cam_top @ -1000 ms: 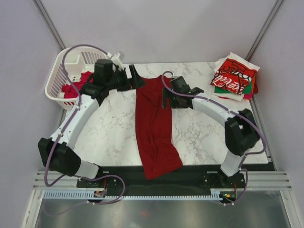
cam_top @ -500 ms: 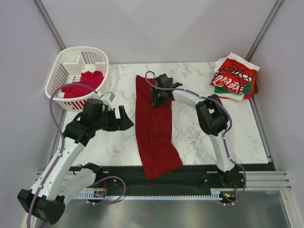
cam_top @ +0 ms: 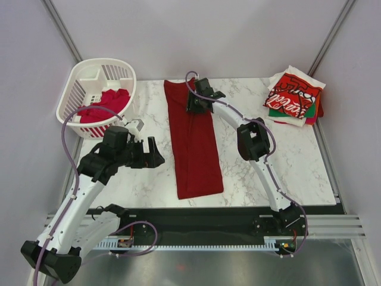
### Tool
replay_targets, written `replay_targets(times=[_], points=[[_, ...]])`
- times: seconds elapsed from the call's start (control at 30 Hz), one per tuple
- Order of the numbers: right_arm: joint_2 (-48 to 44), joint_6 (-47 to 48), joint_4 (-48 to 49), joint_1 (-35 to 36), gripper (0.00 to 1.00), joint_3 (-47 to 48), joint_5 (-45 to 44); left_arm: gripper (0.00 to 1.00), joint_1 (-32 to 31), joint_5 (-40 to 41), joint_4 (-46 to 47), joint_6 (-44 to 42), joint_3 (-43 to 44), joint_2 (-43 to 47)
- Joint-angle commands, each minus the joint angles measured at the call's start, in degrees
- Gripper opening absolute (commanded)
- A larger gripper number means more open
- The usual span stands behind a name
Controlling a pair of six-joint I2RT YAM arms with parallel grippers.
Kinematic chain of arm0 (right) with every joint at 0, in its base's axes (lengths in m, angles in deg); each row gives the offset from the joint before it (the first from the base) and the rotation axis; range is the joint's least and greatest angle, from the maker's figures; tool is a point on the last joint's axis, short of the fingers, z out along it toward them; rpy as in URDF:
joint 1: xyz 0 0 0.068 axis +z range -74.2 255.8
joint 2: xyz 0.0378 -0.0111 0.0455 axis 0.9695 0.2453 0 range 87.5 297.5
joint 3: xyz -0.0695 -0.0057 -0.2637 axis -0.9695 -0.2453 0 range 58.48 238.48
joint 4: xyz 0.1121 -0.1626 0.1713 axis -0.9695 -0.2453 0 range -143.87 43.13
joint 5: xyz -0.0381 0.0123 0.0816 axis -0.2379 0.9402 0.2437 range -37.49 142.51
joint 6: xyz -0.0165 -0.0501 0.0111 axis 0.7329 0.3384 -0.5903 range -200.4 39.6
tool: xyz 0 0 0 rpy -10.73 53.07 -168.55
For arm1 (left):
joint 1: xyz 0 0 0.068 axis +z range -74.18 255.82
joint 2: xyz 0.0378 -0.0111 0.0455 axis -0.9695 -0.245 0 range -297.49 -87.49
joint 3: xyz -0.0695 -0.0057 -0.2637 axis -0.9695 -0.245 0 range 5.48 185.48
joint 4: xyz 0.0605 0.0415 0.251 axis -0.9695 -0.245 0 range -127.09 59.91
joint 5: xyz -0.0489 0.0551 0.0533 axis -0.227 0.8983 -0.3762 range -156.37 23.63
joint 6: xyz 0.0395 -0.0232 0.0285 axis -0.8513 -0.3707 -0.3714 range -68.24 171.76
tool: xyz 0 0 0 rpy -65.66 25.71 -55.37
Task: Fold and stack the t-shirts
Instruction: Fold the tshirt
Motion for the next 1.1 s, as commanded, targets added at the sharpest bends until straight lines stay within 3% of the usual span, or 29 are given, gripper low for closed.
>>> replay_targets(times=[0.0, 0.03, 0.13, 0.33, 0.5, 0.63, 0.73, 0.83, 0.9, 0.97, 1.07], points=[[4.37, -2.65, -1.69, -2.62, 0.59, 3.38, -3.49, 1.00, 0.08, 0.40, -0.51, -2.58, 1.96, -1.58], [3.84, -2.48, -0.81, -2.63, 0.70, 3.29, -1.22, 1.00, 0.08, 0.40, -0.33, -2.32, 1.88, -2.20], [-1.15, -0.99, 3.05, -2.54, 0.83, -0.29, 4.76, 1.00, 0.08, 0.05, 0.45, -0.91, 1.96, -4.22], [-19.78, 3.23, 5.35, -2.63, 0.92, -10.21, 7.33, 0.98, -0.01, 0.84, 3.96, 4.45, 1.09, -7.12], [-40.69, 3.50, 5.70, -2.63, 0.93, -28.48, -0.66, 0.97, -1.32, 1.55, 7.92, 9.37, -3.12, -8.35], [-53.36, 2.54, 6.75, -2.80, 0.90, -53.84, -5.77, 0.94, -4.40, 0.14, 13.81, 13.41, -8.13, -11.41], [-60.57, 0.96, 9.47, -2.89, 0.86, -68.97, -3.49, 0.92, -8.35, 1.28, 17.68, 15.70, -11.12, -13.79], [-66.02, -0.80, 14.72, -2.89, 0.83, -81.02, 7.03, 0.86, -10.20, 1.89, 21.37, 17.81, -13.85, -16.26], [-69.10, -2.56, 17.12, -2.89, 0.78, -86.24, 12.67, 0.84, -10.56, 1.81, 22.86, 19.13, -15.95, -17.23], [-71.47, -3.97, 18.80, -2.80, 0.73, -93.97, 15.22, 0.82, -11.34, 1.72, 25.58, 20.44, -17.97, -17.41], [-74.46, -5.02, 18.97, -2.80, 0.71, -98.21, 16.28, 0.79, -12.05, 1.37, 27.26, 22.11, -19.74, -17.58]])
